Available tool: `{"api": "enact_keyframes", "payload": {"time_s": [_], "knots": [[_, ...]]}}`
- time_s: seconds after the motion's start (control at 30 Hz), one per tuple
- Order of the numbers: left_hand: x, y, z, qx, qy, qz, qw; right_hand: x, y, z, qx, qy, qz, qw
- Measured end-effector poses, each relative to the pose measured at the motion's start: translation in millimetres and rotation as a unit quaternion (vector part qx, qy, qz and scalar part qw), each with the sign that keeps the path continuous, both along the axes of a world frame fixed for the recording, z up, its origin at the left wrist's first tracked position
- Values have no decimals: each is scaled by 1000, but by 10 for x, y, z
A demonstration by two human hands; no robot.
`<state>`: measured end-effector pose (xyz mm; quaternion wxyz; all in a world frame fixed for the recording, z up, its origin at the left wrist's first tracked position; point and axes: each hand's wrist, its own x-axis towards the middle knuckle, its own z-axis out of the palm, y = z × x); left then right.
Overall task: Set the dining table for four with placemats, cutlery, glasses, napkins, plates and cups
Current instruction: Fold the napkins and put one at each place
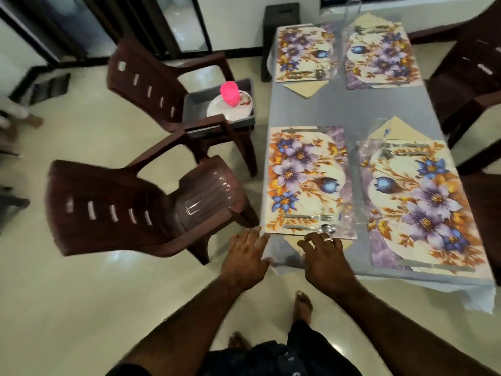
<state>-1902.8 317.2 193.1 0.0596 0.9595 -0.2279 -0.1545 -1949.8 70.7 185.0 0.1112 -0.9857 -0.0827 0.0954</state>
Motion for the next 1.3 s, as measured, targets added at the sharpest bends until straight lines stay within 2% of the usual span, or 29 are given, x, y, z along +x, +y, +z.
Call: {"api": "enact_keyframes", "payload": {"time_s": [0.1,0.27,0.53,0.77,0.83,1.0,1.1,1.3], "knots": [[-82,712,64,11,-30,62,998,205,662,87,-10,6,64,998],[-534,1987,138,33,-33,181,982,336,1971,65,-55,17,205,977],[-1600,4111,-223,19,42,332,942,91,4222,-159,-63,147,305,939],[-2130,5579,-208,-15,55,436,898,-93,5827,-57,-66,195,347,915],[-2111,5893,-212,-19,42,446,894,22,6133,-51,-69,191,372,906],[-1849,6641,-343,-13,75,468,880,509,6975,-254,-72,195,377,903],[-1501,7185,-411,9,93,466,880,875,7611,-414,-76,222,370,899],[-597,8285,-252,12,128,509,851,1804,8801,-367,-122,246,399,875]]}}
